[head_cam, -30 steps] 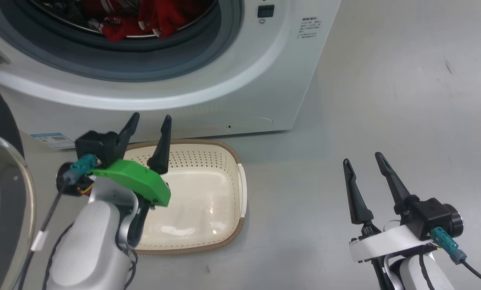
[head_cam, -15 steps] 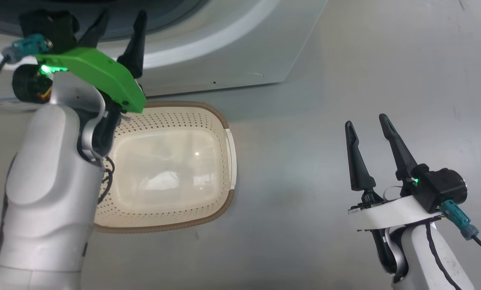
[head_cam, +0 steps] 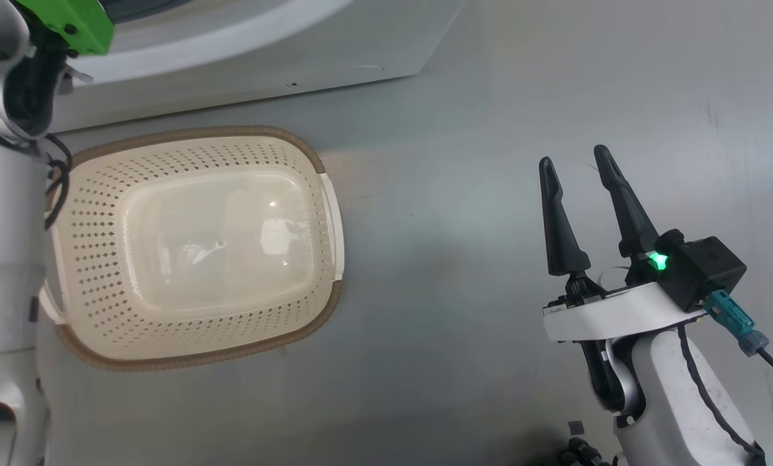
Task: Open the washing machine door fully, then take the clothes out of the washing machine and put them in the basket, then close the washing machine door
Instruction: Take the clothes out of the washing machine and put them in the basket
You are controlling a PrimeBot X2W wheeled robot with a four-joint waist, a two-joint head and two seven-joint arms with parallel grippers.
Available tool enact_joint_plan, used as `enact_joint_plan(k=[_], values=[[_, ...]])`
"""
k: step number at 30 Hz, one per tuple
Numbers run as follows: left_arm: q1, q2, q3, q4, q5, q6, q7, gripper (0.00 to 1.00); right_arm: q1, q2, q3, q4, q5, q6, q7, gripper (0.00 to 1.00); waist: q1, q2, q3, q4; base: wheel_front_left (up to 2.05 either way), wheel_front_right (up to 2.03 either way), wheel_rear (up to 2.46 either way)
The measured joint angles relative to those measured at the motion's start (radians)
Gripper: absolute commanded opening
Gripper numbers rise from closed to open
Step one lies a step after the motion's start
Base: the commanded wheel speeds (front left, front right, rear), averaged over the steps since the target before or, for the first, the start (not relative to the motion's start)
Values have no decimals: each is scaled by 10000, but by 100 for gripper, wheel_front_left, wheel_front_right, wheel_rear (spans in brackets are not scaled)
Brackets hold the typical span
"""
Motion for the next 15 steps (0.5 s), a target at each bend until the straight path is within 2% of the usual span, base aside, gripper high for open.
enact_joint_plan(k=[8,15], values=[[-1037,631,437,290,-155,-10,424,100,-401,-2,280,10,424,-23,0,100,-1,0,493,-587,0,0,0],[-1562,918,688,677,-274,-12,717,100,-556,0,441,35,594,-25,0,100,-1,0,816,-1059,0,0,0]])
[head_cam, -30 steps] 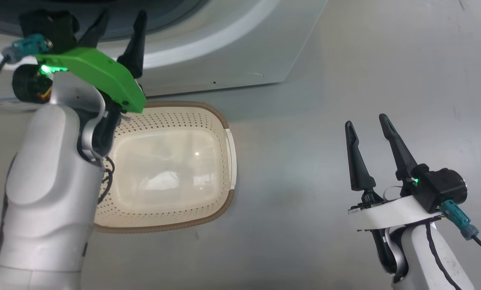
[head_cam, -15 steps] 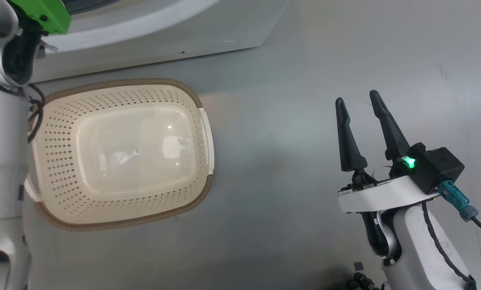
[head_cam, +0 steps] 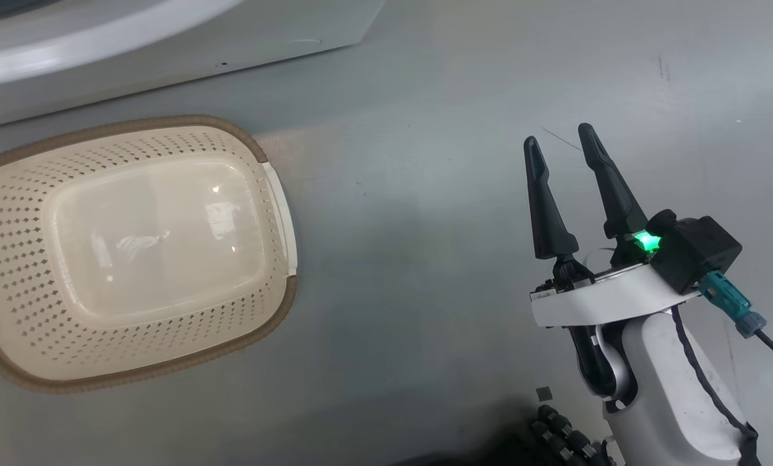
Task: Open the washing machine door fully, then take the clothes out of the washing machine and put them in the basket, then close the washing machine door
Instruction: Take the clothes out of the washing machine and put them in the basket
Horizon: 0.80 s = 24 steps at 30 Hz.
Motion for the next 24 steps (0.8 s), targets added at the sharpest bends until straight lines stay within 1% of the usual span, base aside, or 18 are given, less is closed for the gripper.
enact_joint_plan(k=[1,3,12,13,15,16,24], values=[[-123,96,35,169,-4,0,79,100,-35,0,44,8,2,-69,0,100,0,0,80,-105,0,0,0],[-184,165,59,334,-4,0,105,100,-36,2,67,23,2,-71,0,100,0,0,152,-190,0,0,0],[-246,213,169,1007,-199,19,382,100,-49,6,173,67,92,-71,0,100,0,0,242,-375,0,0,0],[-264,226,165,1081,-207,21,426,76,-49,6,180,69,92,-71,0,100,0,0,244,-386,0,0,0],[-296,251,142,1154,-205,21,472,16,-51,6,194,73,92,-71,0,100,0,0,250,-404,0,0,0],[-327,255,140,1179,-205,21,491,0,-52,6,196,79,92,-71,0,100,0,0,254,-411,0,0,0],[-611,259,107,1375,-205,17,541,0,-218,6,205,140,102,-73,0,100,0,0,302,-428,0,0,0]])
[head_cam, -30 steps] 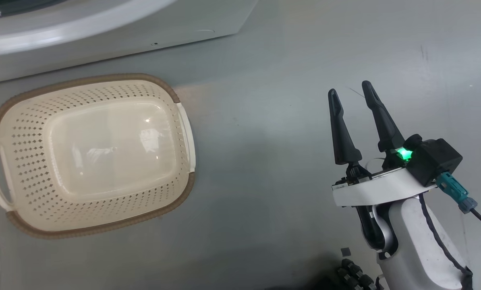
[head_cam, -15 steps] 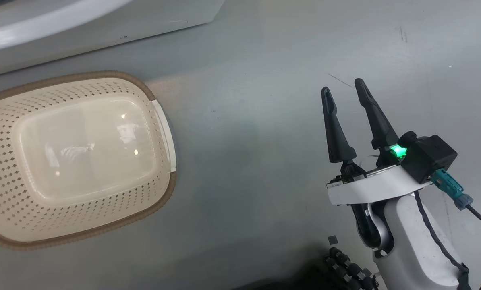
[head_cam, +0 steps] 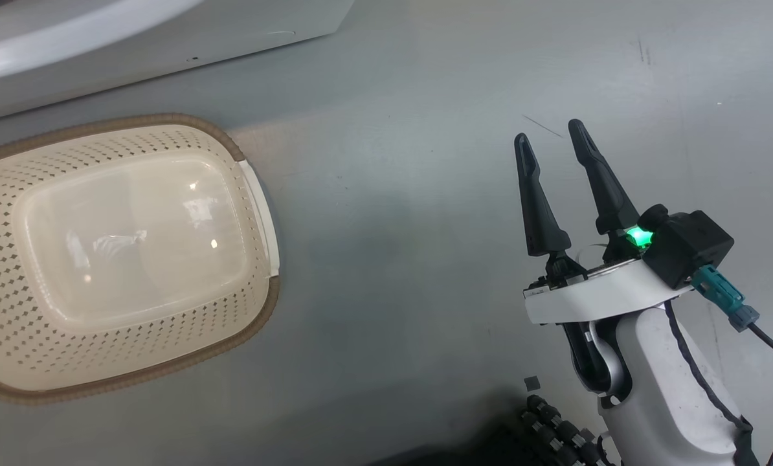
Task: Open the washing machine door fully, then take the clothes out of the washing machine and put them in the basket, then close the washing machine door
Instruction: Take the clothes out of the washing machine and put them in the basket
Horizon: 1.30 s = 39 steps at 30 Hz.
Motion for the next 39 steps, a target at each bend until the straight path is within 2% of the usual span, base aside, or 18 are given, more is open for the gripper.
enact_joint_plan(k=[6,14,29,39], values=[[-31,-27,27,36,-155,-15,-355,0,-28,2,-77,84,-4,-27,0,100,0,0,-3,69,0,0,0],[7,-368,-10,-63,-272,-94,-1210,0,-80,-2,-345,86,-102,-96,0,100,0,0,-38,356,0,0,0],[1312,-974,-667,-1097,46,-104,-3952,0,-179,-8,-646,263,-767,-65,0,100,0,0,-528,1041,0,0,0],[2796,-1436,-1235,-1952,104,-105,-5774,0,85,-29,-756,533,-1151,121,0,100,0,0,-1269,1591,0,0,0]])
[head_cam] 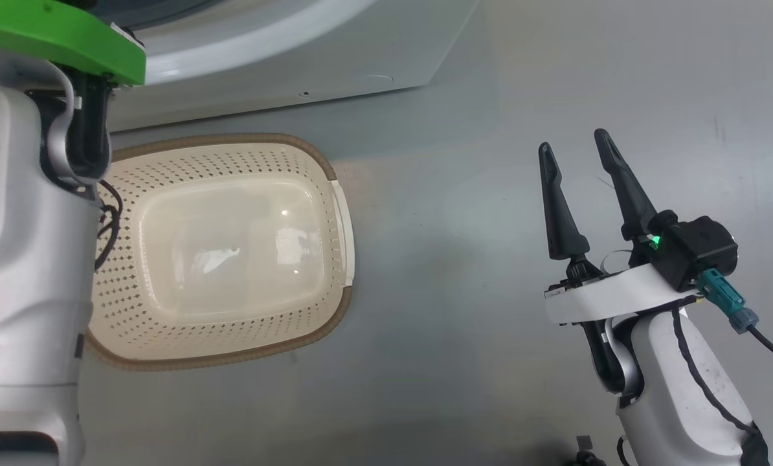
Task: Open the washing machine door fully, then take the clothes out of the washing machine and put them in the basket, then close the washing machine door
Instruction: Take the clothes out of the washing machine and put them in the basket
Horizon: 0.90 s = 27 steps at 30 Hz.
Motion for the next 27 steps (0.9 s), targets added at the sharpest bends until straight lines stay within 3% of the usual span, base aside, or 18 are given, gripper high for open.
enact_joint_plan(k=[9,22,27], values=[[1292,-171,-186,-637,253,0,-1273,0,417,-2,-21,222,-222,165,0,100,0,0,-831,488,0,0,0],[3074,-186,-17,-1965,688,15,-1400,0,1191,-4,117,520,-213,247,0,100,0,0,-2222,909,0,0,0],[3677,-178,169,-2667,974,207,-1402,0,1521,-2,104,594,-213,245,0,100,0,0,-2756,974,0,0,0]])
